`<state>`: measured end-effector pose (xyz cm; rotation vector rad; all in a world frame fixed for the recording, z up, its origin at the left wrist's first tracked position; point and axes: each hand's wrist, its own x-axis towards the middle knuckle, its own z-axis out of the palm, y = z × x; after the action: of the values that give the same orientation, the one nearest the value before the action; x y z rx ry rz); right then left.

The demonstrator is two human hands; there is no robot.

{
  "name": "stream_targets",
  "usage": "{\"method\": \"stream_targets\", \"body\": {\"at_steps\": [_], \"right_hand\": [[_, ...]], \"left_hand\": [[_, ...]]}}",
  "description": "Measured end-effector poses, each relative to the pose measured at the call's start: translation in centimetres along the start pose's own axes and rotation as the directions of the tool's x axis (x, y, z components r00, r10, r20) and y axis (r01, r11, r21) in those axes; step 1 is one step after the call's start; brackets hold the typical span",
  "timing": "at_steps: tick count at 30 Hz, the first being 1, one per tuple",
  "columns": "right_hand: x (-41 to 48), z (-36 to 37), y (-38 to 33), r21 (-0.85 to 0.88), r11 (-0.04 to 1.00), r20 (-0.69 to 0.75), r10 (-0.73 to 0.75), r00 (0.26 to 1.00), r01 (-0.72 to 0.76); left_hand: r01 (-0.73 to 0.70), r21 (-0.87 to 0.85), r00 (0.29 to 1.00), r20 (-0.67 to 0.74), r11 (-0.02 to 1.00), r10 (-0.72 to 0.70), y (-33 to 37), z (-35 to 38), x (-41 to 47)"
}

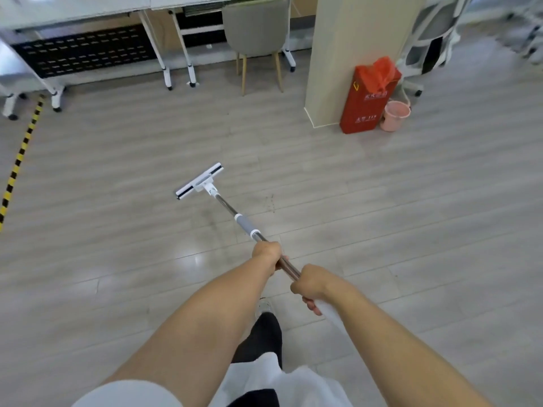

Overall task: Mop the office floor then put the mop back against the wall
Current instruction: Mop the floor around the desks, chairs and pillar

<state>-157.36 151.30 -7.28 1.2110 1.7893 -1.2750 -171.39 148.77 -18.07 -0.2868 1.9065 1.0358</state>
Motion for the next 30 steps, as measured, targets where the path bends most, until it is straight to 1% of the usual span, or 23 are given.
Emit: {"method": "stream_targets", "body": {"at_steps": [2, 4, 7, 9, 12, 15, 18, 20, 24, 26, 30], "right_hand": [[1.5, -2.2, -3.7, -0.086, 0.996, 0.016, -0.015, 1.0, 0.016], [3.0, -4.4, -7.2, -0.153, 0.988, 0.022, -0.031, 0.999, 0.034], [6.2, -8.1, -11.7, -0.16, 0.986, 0.022, -0.048, 0.999, 0.051], [8.2, -10.0, -14.2, -0.122, 0.992, 0.065, -0.022, 0.998, 0.03], [12.5, -13.5, -17.9, -0.013, 1.0, 0.074, 0.0, 0.997, 0.001], [16.9, -17.1, -21.8, 0.004, 1.0, 0.082, 0.009, 0.997, -0.01], [22.4, -21.5, -26.2, 0.051, 0.998, 0.116, 0.02, 0.993, -0.026], [26.6, -24.3, -28.8, 0.077, 0.996, 0.122, 0.026, 0.992, -0.036], [33.6, -30.4, -35.2, 0.111, 0.992, 0.183, 0.044, 0.982, -0.065], [36.0, -33.6, -38.8, 0.131, 0.989, 0.193, 0.043, 0.98, -0.069], [40.5, -40.1, -45.6, 0.151, 0.985, 0.191, 0.048, 0.98, -0.078]], "left_hand": [[0.025, -0.009, 1.0, 0.003, 1.0, -0.025, 3.3, -0.7, 2.7], [0.015, -0.016, 1.0, 0.014, 1.0, -0.015, 6.9, -1.5, 4.8], [0.024, -0.024, 0.999, 0.031, 0.999, -0.023, 12.2, -2.3, 8.4], [0.039, -0.014, 0.999, 0.02, 0.999, -0.039, 15.0, -2.6, 10.8], [0.027, -0.026, 0.998, 0.049, 0.999, -0.025, 20.0, -2.6, 14.9], [0.047, -0.02, 0.998, 0.039, 0.999, -0.046, 25.0, -2.4, 19.2], [0.049, -0.044, 0.997, 0.065, 0.998, -0.046, 30.8, -1.9, 24.4], [0.056, -0.034, 0.998, 0.043, 0.998, -0.055, 34.7, -1.5, 28.4], [0.092, -0.005, 0.996, 0.001, 0.996, -0.092, 43.0, -1.0, 35.7], [0.089, 0.005, 0.996, -0.018, 0.996, -0.089, 47.4, -1.0, 38.8], [0.094, 0.011, 0.996, -0.007, 0.996, -0.094, 56.3, -1.1, 43.5]]}}
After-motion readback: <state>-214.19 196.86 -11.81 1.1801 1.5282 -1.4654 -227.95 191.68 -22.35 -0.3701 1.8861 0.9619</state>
